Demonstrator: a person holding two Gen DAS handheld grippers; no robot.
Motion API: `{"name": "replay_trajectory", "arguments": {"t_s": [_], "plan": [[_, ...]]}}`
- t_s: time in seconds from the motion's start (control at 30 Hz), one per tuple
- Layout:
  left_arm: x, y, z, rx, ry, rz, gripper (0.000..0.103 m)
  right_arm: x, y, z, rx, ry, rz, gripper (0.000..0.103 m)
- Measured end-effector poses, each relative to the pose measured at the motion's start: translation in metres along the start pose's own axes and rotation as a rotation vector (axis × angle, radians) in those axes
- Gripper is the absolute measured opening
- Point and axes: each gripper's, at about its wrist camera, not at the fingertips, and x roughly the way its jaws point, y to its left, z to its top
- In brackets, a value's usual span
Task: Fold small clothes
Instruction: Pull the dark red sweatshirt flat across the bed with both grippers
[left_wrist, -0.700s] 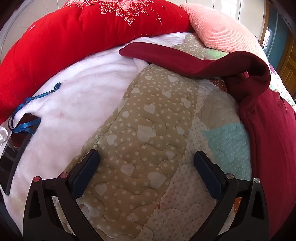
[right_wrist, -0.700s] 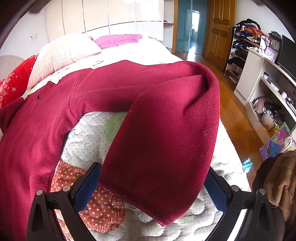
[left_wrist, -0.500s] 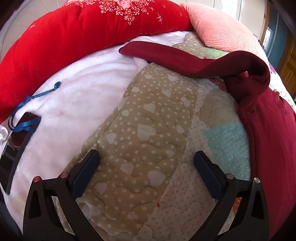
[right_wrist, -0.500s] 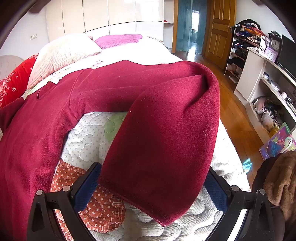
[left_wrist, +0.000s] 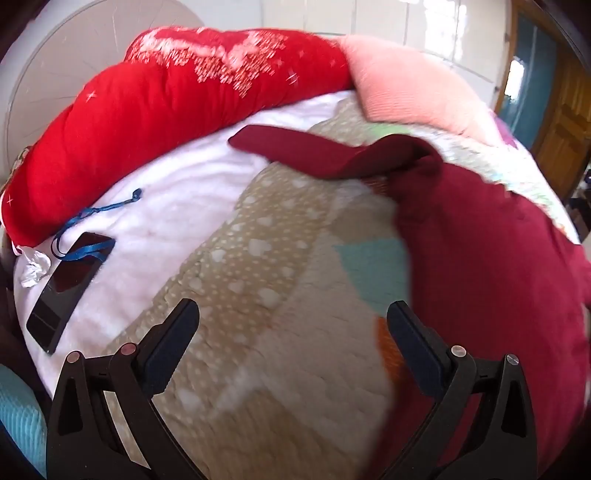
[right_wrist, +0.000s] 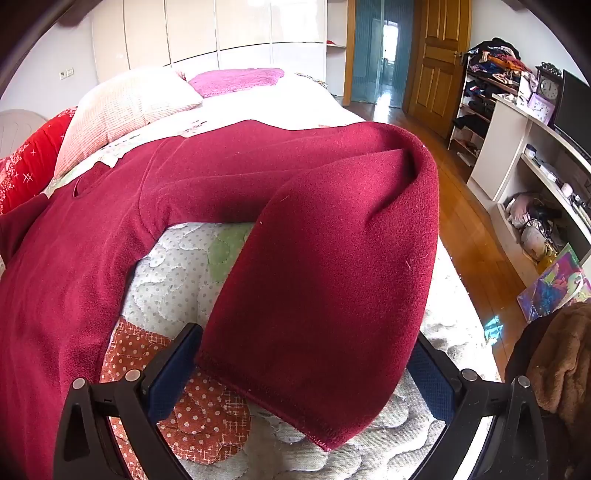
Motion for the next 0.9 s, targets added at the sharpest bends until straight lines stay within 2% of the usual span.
{"name": "replay_trajectory", "arguments": {"t_s": [0.13,0.23,0.37,0.47,0.6,0.67,0.8,0.9], "plan": [[-0.015,-0.017,-0.003,0.0,-0.005,-0.048,0.102,0.0,0.0,0.0,-0.003,0.009,-0.001,0.103],[-0.019,-0.028,-0.006,-0.002,0.02,-0.125,0.102,-0.004,0.004,0.002,0.008,0.044,0.005,0.103],[-0.025,-0.044,-0.011,0.026,0.033,-0.168,0.102,-0.028,0.014,-0.006,-0.026,0.064,0.011,0.103],[-0.028,-0.055,-0.014,0.057,0.035,-0.178,0.102,-0.055,0.018,-0.021,-0.016,0.099,0.073,0.103],[-0.032,-0.068,-0.021,0.101,0.023,-0.184,0.102,-0.098,0.025,-0.031,-0.077,0.06,0.052,0.103],[-0.033,-0.075,-0.022,0.12,0.02,-0.185,0.102,-0.118,0.027,-0.031,-0.076,0.04,0.084,0.103],[-0.036,-0.086,-0.026,0.139,0.013,-0.209,0.102,-0.141,0.035,-0.029,-0.031,0.036,0.17,0.103],[-0.042,-0.096,-0.028,0.176,-0.01,-0.211,0.102,-0.141,0.061,-0.027,-0.029,0.009,0.202,0.103]]}}
